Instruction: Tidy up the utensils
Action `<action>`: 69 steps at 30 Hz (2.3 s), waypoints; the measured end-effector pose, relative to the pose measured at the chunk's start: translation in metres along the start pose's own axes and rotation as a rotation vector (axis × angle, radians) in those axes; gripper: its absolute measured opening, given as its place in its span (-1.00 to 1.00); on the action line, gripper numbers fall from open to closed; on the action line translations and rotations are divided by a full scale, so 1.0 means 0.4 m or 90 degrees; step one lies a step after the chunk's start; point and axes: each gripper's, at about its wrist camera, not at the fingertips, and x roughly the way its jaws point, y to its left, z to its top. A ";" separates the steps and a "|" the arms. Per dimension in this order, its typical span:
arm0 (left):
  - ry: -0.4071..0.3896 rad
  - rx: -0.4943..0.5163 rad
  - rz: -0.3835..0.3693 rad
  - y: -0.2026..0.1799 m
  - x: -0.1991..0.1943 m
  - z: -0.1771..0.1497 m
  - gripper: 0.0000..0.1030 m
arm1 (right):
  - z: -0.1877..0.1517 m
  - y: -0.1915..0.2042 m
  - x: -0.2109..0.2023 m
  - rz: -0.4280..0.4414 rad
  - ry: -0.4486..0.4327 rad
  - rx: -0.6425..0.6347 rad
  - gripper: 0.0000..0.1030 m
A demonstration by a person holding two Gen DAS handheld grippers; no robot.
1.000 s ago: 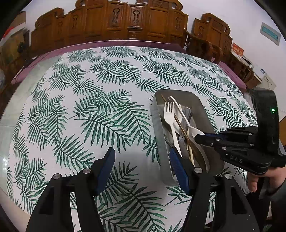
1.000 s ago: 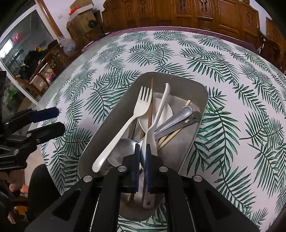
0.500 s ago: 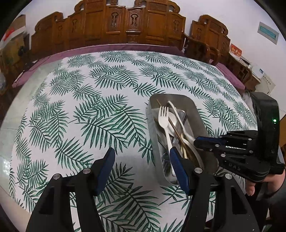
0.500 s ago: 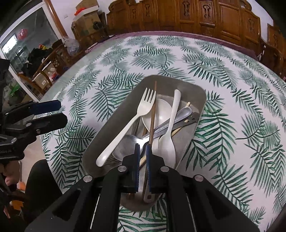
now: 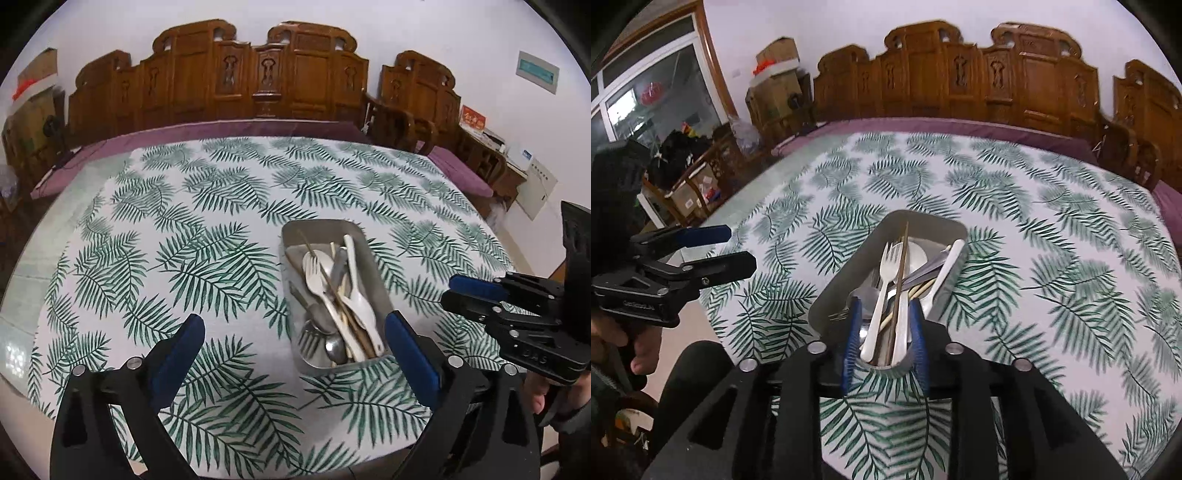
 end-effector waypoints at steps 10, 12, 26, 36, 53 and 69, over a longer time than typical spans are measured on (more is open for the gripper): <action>-0.031 0.024 0.008 -0.077 -0.094 -0.035 0.85 | -0.068 -0.012 -0.172 -0.073 -0.071 0.026 0.70; -0.039 0.024 0.008 -0.091 -0.113 -0.046 0.85 | -0.087 -0.018 -0.202 -0.087 -0.084 0.034 0.79; -0.114 0.039 0.027 -0.176 -0.259 -0.113 0.85 | -0.178 -0.008 -0.347 -0.166 -0.145 0.050 0.95; -0.161 0.042 0.019 -0.219 -0.365 -0.108 0.85 | -0.178 0.044 -0.487 -0.207 -0.214 0.040 0.95; -0.281 0.072 -0.039 -0.303 -0.571 -0.076 0.85 | -0.121 0.159 -0.700 -0.194 -0.331 0.012 0.95; -0.299 0.056 -0.030 -0.299 -0.596 -0.100 0.85 | -0.127 0.175 -0.723 -0.186 -0.334 0.009 0.95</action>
